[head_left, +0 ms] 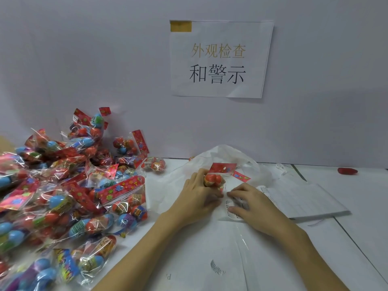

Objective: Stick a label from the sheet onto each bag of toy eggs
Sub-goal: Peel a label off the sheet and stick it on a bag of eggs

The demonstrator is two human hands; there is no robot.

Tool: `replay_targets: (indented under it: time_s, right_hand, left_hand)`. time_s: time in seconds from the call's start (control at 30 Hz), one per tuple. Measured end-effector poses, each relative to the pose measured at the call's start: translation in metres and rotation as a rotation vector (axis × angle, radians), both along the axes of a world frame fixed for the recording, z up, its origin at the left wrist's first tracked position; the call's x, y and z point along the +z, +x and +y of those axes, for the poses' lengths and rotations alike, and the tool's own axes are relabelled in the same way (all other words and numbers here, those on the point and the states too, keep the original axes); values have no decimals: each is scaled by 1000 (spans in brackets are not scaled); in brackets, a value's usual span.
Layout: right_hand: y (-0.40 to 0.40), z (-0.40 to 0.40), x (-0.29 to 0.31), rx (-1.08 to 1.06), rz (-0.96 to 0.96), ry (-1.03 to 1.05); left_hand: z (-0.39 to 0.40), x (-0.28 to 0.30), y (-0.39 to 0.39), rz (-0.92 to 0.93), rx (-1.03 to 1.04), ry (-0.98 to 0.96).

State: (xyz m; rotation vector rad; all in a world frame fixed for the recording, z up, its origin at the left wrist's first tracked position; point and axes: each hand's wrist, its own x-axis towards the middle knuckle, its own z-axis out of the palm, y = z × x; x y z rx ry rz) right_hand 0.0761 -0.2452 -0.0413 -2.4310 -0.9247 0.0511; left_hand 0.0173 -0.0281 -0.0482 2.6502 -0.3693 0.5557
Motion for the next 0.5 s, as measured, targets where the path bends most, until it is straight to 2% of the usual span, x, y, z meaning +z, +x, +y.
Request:
replay_targets:
  time_s: [0.27, 0.5]
  right_hand:
    - [-4, 6, 4, -21, -54, 114]
    - [-8, -2, 12, -13, 67, 236]
  left_hand:
    - [-1, -1, 3, 11, 46, -49]
    - [4, -2, 4, -15, 73, -84]
